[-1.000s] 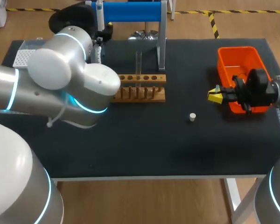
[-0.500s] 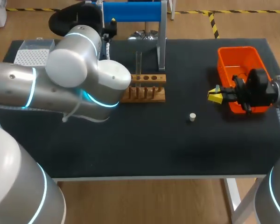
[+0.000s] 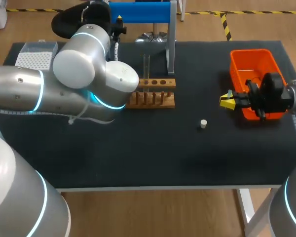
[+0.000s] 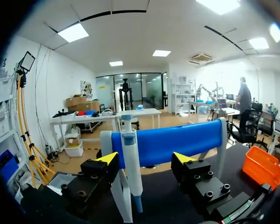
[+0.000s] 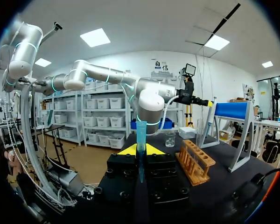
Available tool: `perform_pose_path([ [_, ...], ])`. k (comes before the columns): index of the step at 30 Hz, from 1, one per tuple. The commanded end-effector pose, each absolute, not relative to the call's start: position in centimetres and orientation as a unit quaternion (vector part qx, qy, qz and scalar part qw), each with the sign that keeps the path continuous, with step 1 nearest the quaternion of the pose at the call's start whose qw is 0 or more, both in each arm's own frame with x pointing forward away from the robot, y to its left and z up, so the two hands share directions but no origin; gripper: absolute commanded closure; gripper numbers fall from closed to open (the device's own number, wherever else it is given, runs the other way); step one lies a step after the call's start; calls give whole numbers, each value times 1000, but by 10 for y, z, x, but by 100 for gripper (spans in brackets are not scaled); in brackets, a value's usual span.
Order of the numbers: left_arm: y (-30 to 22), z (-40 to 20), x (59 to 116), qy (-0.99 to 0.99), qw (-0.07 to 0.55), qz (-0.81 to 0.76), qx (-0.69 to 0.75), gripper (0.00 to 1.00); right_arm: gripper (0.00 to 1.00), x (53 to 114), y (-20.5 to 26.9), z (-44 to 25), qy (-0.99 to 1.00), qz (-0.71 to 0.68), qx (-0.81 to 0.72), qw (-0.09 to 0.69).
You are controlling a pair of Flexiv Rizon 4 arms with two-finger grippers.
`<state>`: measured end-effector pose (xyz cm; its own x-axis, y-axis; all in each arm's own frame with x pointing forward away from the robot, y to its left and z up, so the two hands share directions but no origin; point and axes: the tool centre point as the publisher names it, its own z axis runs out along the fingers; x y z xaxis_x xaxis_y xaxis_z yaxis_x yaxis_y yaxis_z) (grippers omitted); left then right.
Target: Invert the test tube, pick up the pipette, mount the tip to pipette, aspirate from beaker and dispense into the tube, eject the tip, return the pipette, and cap with the stopper.
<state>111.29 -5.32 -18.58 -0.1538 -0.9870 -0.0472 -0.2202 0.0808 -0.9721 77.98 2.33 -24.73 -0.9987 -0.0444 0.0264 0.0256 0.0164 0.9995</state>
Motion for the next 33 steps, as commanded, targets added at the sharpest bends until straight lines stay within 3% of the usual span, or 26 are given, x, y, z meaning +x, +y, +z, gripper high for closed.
perform_pose_path([
  [1,-46,-191,1121,606,413,-467,-494,35,100,779,23,-247,-713,-701,6,24],
  [3,-45,-192,1123,608,413,-464,-495,40,100,779,23,-247,-713,-701,6,24],
  [4,-45,-192,1124,609,413,-463,-495,50,100,779,23,-247,-713,-701,6,24],
  [5,-44,-193,1126,609,413,-462,-495,51,100,779,23,-247,-713,-701,6,24],
  [33,-46,-206,1156,586,422,-473,-504,55,100,779,23,-247,-713,-701,6,24],
])
